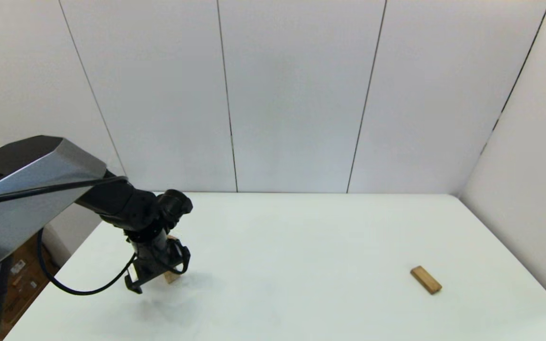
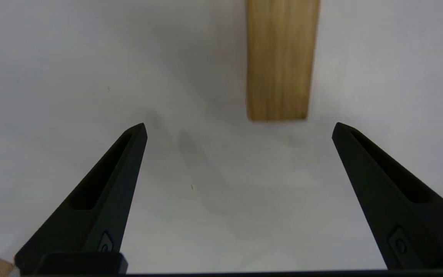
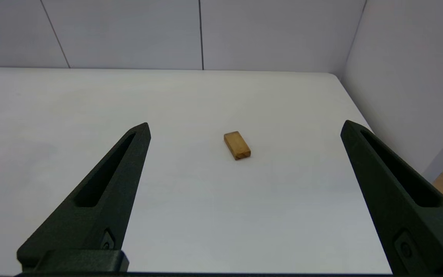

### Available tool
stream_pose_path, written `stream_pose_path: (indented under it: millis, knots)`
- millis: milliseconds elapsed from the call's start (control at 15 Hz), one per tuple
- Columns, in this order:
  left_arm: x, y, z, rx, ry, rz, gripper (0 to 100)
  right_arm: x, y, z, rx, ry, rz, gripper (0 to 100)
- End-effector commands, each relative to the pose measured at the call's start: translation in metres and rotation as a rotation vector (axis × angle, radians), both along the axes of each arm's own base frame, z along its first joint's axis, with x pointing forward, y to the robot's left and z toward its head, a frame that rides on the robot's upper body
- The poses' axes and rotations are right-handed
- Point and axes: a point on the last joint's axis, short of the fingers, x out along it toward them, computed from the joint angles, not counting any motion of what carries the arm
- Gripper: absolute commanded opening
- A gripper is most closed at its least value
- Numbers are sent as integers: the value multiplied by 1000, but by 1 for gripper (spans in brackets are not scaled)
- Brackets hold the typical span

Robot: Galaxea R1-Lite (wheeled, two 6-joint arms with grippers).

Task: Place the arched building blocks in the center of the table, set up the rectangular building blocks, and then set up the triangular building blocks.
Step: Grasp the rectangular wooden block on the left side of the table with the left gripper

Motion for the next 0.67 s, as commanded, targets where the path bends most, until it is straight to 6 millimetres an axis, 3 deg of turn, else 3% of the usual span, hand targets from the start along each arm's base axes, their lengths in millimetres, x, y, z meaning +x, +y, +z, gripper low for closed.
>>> stream_pose_path:
  millis: [67,667]
  knots:
    - [13,9,-13,0,-8,27,100,0,0,0,-1,1,0,100]
    - [24,8,-18,-13,-84,-12,100,0,0,0,-1,1,0,100]
